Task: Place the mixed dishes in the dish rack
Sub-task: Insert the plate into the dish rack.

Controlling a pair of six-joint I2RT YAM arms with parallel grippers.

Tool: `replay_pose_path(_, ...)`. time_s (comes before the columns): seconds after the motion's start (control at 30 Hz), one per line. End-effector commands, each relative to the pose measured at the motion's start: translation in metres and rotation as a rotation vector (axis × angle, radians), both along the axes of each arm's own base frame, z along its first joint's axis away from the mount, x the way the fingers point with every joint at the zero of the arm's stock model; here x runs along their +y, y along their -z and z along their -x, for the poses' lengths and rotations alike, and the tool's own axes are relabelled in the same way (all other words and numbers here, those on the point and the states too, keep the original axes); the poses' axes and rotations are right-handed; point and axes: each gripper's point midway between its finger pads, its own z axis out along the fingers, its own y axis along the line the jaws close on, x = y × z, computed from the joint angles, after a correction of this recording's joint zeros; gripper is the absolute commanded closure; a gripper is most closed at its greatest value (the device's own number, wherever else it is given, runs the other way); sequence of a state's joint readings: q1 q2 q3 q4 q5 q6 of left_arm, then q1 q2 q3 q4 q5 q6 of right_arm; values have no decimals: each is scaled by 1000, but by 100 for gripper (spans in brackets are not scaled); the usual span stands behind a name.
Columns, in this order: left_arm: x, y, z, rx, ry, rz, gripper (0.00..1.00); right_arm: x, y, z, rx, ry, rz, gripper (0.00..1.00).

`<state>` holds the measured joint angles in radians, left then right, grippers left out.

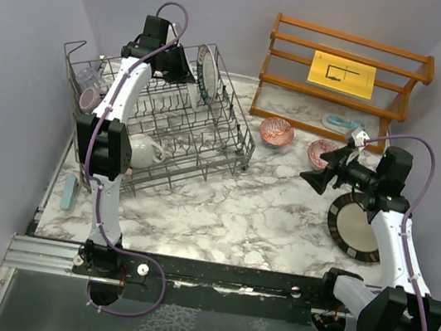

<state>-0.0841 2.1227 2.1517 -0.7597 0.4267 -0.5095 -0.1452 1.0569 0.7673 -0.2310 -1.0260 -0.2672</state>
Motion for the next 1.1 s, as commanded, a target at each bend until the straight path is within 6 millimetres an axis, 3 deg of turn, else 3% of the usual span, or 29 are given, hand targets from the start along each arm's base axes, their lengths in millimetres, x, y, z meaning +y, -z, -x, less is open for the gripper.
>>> replay_pose_path(0.0,2,-10,-12,-61,7,12,86,-2,-3,-2,-28,4,16,0)
replay_pose_path(0.13,2,-11,-14,-69,5,12,73,-2,-4,-2,-32,3,17,0)
replay_pose_path(0.4,1,-29,-11,-112,8,23,59,-2,-4,-1,-31,2,15,0)
replay_pose_path(0.8,-2,-89,8,-293,19,65,55,1,-6,3,-37,-23,9,0)
replay_pose_path(1.07,-5,-132,49,-505,22,148,54,4,-7,6,-39,-46,0,0)
